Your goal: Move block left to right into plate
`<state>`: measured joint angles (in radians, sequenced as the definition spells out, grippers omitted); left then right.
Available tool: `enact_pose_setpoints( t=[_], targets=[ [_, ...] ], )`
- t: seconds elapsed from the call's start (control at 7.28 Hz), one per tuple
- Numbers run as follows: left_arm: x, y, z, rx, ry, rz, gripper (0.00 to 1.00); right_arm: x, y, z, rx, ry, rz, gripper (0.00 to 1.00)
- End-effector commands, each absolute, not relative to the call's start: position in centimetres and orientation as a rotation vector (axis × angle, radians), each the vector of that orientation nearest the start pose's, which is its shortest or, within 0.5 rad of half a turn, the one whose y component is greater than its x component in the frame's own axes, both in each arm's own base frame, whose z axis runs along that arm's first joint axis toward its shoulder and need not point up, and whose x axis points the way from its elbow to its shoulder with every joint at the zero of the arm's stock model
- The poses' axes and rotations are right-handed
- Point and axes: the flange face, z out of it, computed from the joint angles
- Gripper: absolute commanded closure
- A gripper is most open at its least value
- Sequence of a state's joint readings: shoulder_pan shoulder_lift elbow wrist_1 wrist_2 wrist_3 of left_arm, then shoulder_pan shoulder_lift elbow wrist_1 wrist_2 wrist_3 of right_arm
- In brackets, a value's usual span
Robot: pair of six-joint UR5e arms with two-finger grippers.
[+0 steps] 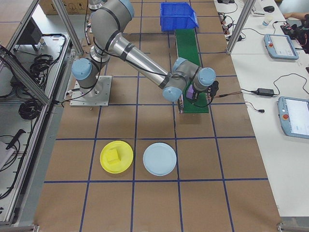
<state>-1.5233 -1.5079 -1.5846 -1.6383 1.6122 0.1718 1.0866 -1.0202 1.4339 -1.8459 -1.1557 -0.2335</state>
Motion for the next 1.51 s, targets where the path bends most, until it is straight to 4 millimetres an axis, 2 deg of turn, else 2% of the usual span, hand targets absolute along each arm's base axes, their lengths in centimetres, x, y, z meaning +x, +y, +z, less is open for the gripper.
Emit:
enact_pose_setpoints(
  t=[0.0, 0.14, 0.41, 0.55, 0.69, 0.82, 0.96, 1.1, 1.24, 1.37],
  targets=[
    [-10.7, -46.8, 50.5, 0.193, 3.096, 0.035, 0.00, -15.8, -67.4, 26.0, 0.377, 2.678, -0.023, 0.02],
    [-10.7, -46.8, 50.5, 0.193, 3.096, 0.035, 0.00, -15.8, -67.4, 25.7, 0.373, 2.683, -0.034, 0.03],
    [-10.7, -46.8, 50.4, 0.193, 3.096, 0.038, 0.00, -15.3, -66.0, 23.8, 0.364, 2.680, 0.020, 0.14],
    [-10.7, -46.8, 50.5, 0.193, 3.096, 0.035, 0.00, -15.1, -65.5, 23.3, 0.364, 2.682, 0.043, 0.26],
    [-10.7, -46.8, 50.5, 0.193, 3.096, 0.035, 0.00, -15.2, -65.1, 23.7, 0.361, 2.721, 0.068, 0.34],
    [-10.7, -46.8, 50.4, 0.193, 3.096, 0.038, 0.00, -15.2, -65.0, 25.9, 0.361, 2.740, 0.028, 0.37],
    [-10.7, -46.8, 50.4, 0.193, 3.096, 0.038, 0.00, -15.5, -65.2, 28.2, 0.358, 2.768, -0.003, 0.46],
    [-10.7, -46.8, 50.4, 0.193, 3.096, 0.038, 0.00, -15.5, -64.8, 29.8, 0.358, 2.768, 0.032, 0.47],
    [-10.7, -46.8, 50.4, 0.193, 3.096, 0.038, 0.00, -16.2, -64.2, 31.7, 0.328, 2.836, 0.014, 0.47],
    [-10.7, -46.8, 50.4, 0.193, 3.096, 0.038, 0.00, -18.4, -62.5, 32.9, 0.279, 2.961, 0.048, 0.47]
  ],
)
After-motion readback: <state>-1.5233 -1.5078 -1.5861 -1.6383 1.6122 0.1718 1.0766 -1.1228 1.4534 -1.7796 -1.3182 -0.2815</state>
